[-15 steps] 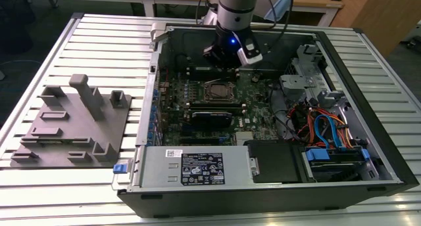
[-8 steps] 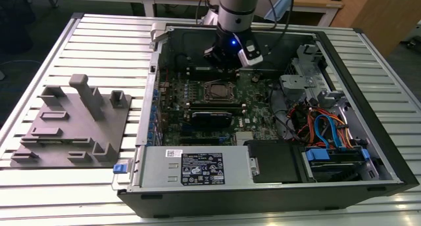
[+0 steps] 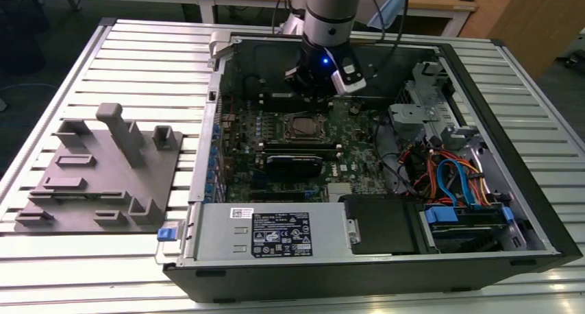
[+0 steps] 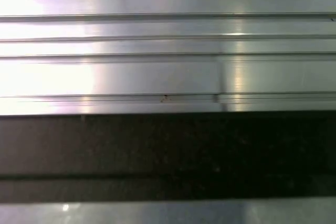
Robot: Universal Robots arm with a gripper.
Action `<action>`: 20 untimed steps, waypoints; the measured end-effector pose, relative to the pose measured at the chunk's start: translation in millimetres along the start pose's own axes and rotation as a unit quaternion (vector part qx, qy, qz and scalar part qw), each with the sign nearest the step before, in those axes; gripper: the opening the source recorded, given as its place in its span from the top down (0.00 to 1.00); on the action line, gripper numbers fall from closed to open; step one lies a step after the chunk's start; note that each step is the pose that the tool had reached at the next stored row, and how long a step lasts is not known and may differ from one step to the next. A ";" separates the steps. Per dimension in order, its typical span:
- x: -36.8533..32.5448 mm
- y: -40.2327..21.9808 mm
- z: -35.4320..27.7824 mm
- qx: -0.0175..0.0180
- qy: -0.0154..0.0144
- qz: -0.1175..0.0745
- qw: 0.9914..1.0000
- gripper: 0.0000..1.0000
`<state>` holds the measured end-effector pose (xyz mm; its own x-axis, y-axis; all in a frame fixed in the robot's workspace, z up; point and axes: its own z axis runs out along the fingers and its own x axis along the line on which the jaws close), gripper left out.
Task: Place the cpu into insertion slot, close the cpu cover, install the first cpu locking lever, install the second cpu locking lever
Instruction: 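Install the first cpu locking lever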
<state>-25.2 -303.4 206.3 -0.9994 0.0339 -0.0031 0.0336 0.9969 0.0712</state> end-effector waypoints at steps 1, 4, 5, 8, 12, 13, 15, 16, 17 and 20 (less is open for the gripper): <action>-0.2 0.0 0.4 0.000 0.000 0.000 1.000 0.90; -0.5 -0.1 2.0 0.000 0.000 0.000 1.000 0.90; -0.5 -0.2 2.7 0.000 0.000 0.000 1.000 0.90; -0.6 -0.4 4.7 0.000 0.000 0.000 1.000 0.90; -0.8 -0.6 7.1 0.000 0.000 0.000 1.000 0.90; -0.9 -0.6 7.7 0.000 0.000 0.000 1.000 0.90; -1.2 -0.7 8.4 0.000 0.000 0.000 1.000 0.90; -1.2 -0.7 8.4 0.000 0.000 0.000 1.000 0.90; -1.2 -0.7 8.4 0.000 0.000 0.000 1.000 0.90; -1.3 -0.6 7.8 0.000 0.000 0.000 1.000 0.90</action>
<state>-23.9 -303.5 198.5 -0.9994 0.0344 -0.0031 0.0341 0.9969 0.0710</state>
